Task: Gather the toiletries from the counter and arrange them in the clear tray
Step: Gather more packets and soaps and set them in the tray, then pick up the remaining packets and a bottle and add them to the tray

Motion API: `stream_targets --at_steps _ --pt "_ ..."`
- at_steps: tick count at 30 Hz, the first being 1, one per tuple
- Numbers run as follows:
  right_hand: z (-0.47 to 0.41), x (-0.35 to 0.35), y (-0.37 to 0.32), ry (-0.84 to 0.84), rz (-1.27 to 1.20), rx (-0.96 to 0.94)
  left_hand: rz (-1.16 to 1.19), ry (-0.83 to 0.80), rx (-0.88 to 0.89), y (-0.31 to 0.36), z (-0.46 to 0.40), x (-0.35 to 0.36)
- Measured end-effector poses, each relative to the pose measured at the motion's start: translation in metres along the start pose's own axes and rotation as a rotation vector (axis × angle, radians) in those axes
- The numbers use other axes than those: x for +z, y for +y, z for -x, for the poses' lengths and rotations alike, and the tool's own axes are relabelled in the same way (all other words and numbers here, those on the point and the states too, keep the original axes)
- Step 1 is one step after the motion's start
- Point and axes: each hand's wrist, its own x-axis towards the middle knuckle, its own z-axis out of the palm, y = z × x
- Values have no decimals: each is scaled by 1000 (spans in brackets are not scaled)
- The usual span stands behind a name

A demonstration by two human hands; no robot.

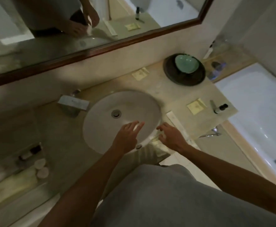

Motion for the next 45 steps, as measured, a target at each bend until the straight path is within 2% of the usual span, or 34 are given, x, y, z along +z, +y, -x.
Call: stream_targets --at_steps 3,5,7,9,14,17,19,22,24,27,30,32,36,38,39,41,42,43,44,45 --pt "-2 -31 76 57 -41 286 -3 -22 42 34 -50 16" --pt "-3 -40 111 -23 -23 378 -10 -32 45 50 -79 24" --pt "-2 -36 127 -165 23 351 -12 -60 29 61 -102 30" --pt "-5 -32 134 -178 38 296 -18 -88 1 68 -120 35" --pt "-45 -46 154 -7 -97 249 -21 -136 -41 77 -143 43" --pt "-70 -65 168 133 -111 265 -31 -101 -54 67 -162 41" --pt "-81 -76 184 220 -36 270 -40 -70 -66 53 -185 36" --pt "-92 -82 214 52 165 240 -69 -8 -154 24 -230 19" --pt "-97 -79 225 -76 204 248 -81 6 -268 0 -263 4" --pt "-100 -70 228 -136 175 285 -95 27 -470 -44 -313 -14" --pt "-104 -65 223 -123 133 244 -59 -5 -548 -82 -338 -11" --pt "-109 -65 217 -120 91 192 -75 -27 -482 -78 -332 2" --pt "-118 -65 204 -133 -17 141 -103 -85 -148 -2 -291 43" --pt "-118 -66 198 -108 -38 135 -153 -74 -66 26 -283 49" --pt "-117 -67 196 -67 -41 162 -122 -19 -118 36 -284 48" --pt "-112 -66 191 75 -51 287 36 111 -367 47 -287 40" --pt "-111 -65 190 134 -42 343 93 143 -501 51 -291 35" --pt "-111 -63 189 155 -27 385 101 104 -583 54 -298 31" --pt "-113 -61 188 142 -10 408 83 43 -552 55 -304 29" --pt "-115 -58 189 108 -1 410 50 2 -430 54 -310 31"
